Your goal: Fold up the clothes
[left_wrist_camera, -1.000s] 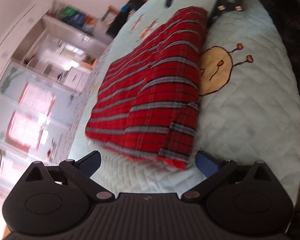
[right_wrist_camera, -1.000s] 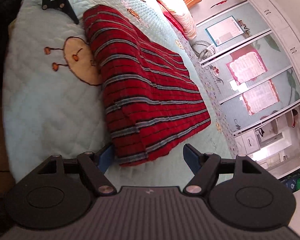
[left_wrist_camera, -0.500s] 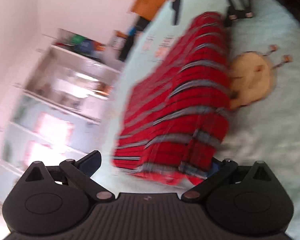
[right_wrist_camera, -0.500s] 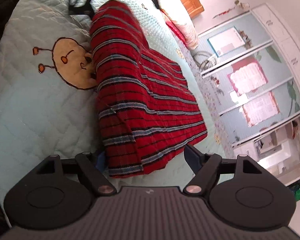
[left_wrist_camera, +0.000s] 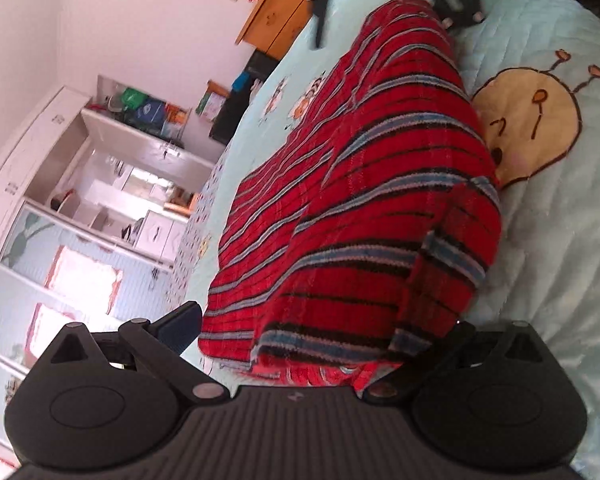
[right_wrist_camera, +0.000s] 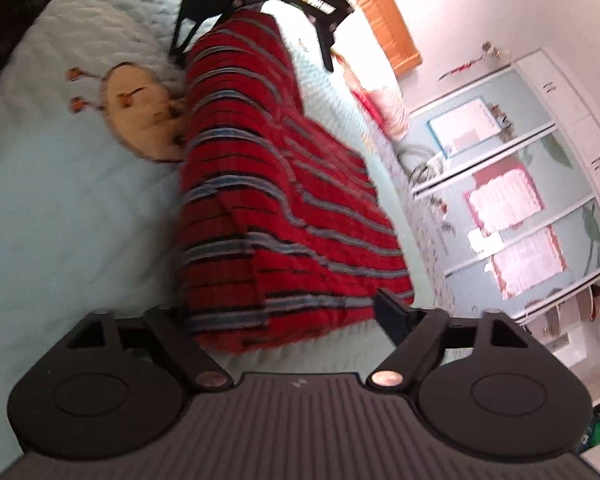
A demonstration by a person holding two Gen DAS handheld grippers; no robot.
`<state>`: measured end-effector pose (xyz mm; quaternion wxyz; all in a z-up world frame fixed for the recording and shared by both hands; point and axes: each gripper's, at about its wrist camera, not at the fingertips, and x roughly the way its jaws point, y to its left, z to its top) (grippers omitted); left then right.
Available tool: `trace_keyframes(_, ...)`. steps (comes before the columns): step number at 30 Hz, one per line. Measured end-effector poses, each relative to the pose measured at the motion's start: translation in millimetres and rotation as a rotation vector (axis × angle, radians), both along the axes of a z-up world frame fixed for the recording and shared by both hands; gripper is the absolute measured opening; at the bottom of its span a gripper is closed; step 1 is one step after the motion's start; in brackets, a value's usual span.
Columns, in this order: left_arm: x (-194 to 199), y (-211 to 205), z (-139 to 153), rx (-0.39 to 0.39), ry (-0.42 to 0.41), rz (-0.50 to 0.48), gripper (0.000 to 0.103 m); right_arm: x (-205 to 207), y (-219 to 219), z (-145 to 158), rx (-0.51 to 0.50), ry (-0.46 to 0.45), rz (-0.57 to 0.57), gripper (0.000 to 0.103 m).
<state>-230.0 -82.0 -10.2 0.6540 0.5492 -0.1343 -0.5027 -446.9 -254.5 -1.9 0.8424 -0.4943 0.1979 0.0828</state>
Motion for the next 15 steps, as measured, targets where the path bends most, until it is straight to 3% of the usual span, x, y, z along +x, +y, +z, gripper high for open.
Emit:
trace_keyframes(2,3.3,-2.2,-2.1,-0.006,0.008,-0.023,0.103,3.8,-5.6,1.5,0.006,-0.054,0.034,0.102)
trace_keyframes(7,2.1,-4.7,-3.5,0.009,0.012,-0.085,0.102,1.5,-11.5,-2.6,-0.037,-0.122,0.2,0.101)
trace_keyframes(10,-1.0,-4.6,-3.0,0.06,0.052,-0.116,0.081,0.6,-16.5,0.1,-0.031,-0.111,0.271,0.1)
trace_keyframes(11,-3.5,-4.3,-3.3,0.084,0.06,-0.121,0.063,-0.3,-16.6,0.9,-0.039,-0.108,0.29,0.098)
trace_keyframes(12,-6.9,-4.3,-4.4,0.109,0.062,-0.124,0.046,-2.1,-14.4,1.6,-0.056,-0.104,0.305,0.091)
trace_keyframes(13,-9.9,-4.8,-4.5,0.124,0.063,-0.118,0.043,-3.4,-11.0,2.0,-0.064,-0.08,0.309,0.082)
trace_keyframes(14,-12.8,-5.7,-3.9,0.13,0.065,-0.106,0.039,-4.3,-8.0,2.8,-0.068,-0.054,0.313,0.056)
trace_keyframes(15,-14.0,-7.5,-1.3,0.132,0.075,-0.091,0.036,-4.1,-5.8,5.0,-0.06,-0.025,0.313,0.039)
